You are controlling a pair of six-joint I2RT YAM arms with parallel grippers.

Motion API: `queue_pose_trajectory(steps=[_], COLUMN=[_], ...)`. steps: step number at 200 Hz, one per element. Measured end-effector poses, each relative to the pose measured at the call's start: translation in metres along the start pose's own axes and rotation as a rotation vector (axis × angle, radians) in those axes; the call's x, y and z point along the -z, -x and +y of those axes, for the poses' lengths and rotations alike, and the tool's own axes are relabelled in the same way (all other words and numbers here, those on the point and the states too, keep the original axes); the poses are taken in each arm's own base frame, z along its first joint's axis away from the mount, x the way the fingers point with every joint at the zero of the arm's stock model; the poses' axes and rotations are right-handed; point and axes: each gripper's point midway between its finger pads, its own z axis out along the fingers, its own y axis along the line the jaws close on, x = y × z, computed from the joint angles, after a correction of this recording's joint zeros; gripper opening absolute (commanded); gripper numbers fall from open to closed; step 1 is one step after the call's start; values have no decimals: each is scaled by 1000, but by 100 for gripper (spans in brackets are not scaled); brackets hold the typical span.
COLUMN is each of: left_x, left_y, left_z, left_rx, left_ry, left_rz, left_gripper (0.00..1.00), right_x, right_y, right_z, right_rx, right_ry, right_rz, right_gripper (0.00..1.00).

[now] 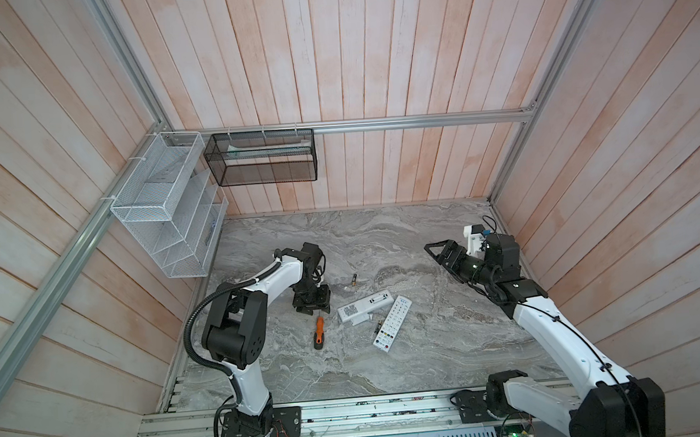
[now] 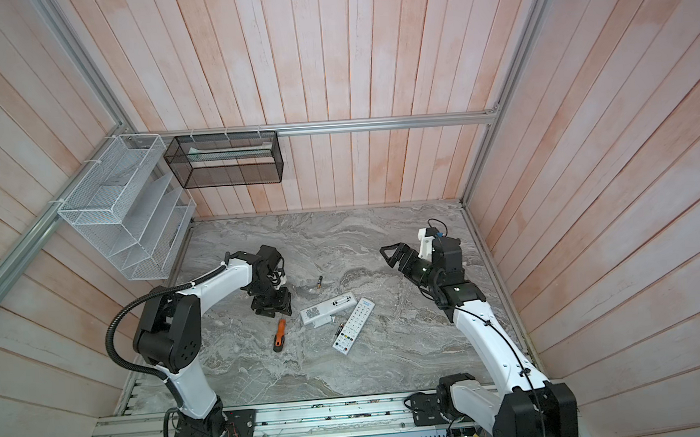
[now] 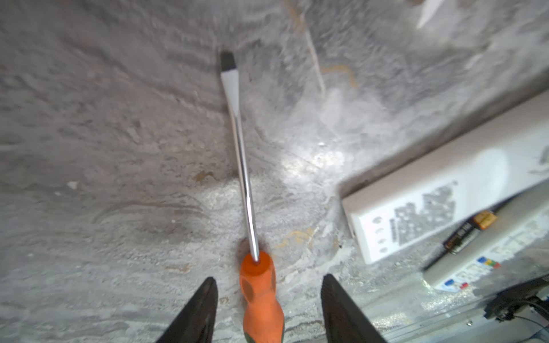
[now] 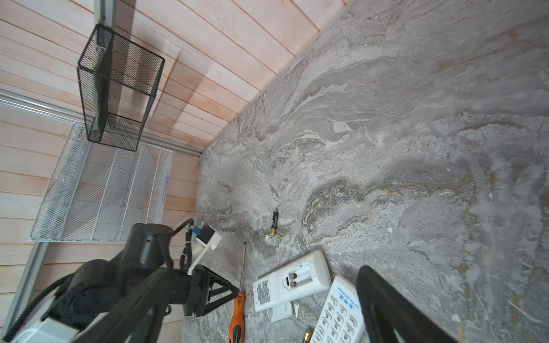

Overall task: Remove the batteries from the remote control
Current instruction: 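Lower the screwdriver onto the table with the left gripper while the right gripper withdraws, then move the right gripper over the white TV remote with coloured buttons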

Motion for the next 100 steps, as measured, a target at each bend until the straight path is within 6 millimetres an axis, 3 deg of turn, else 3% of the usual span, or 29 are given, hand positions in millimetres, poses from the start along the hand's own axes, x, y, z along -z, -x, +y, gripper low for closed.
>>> queue_pose_trajectory(steps=[56, 74, 100], left_x=[56, 66, 73], left_y=[9, 12, 4], left_z=[-37, -52, -67], left_rx=[-49, -68, -66], left_ry=[-160, -244, -353], left_rz=[-162, -207, -244], left_gripper=[77, 80, 81], right_x=[-5, -6, -7], right_y=[-20, -46, -88], right_z=[-33, -40, -33], right_rx=[-65, -80, -33], right_ry=[-173, -242, -305], right_rz=[98, 169, 296], right_gripper=[98, 97, 96])
